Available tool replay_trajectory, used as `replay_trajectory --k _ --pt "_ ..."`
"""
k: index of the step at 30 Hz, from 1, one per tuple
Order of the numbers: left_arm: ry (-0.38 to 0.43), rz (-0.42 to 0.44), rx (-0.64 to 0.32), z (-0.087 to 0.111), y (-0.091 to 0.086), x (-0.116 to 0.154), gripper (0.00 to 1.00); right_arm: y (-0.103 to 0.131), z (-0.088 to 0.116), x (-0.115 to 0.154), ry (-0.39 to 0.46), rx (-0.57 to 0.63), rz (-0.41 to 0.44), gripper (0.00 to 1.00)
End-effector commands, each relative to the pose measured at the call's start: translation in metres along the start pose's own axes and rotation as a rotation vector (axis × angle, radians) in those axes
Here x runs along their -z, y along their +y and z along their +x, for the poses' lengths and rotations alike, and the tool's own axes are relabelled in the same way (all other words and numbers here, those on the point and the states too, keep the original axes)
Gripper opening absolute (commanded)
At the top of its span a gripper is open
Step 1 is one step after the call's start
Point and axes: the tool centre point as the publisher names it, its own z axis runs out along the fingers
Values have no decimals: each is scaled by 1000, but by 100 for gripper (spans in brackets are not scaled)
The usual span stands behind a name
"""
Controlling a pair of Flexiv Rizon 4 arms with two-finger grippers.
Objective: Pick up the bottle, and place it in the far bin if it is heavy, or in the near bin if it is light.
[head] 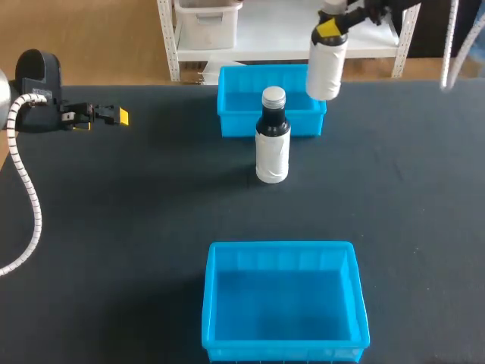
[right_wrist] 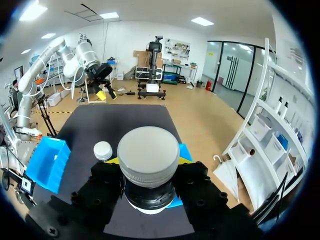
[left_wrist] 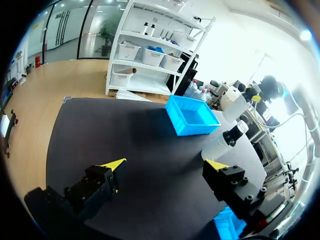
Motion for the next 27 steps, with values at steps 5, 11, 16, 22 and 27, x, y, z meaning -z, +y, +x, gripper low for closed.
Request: replay_trajectory --k 5,11,16,22,27 --pt "0 0 0 0 0 0 100 -27 -9 -31 5 8 -104 0" --pt "0 0 0 0 0 0 100 -33 -13 -55 5 15 -143 0" --pt "0 0 0 0 0 0 100 -35 -16 -74 3 26 -169 0" --pt "0 0 0 0 0 0 100 -39 -18 -93 -7 30 -198 0" --pt "0 0 0 0 0 0 100 -43 -18 -109 -12 26 -214 0"
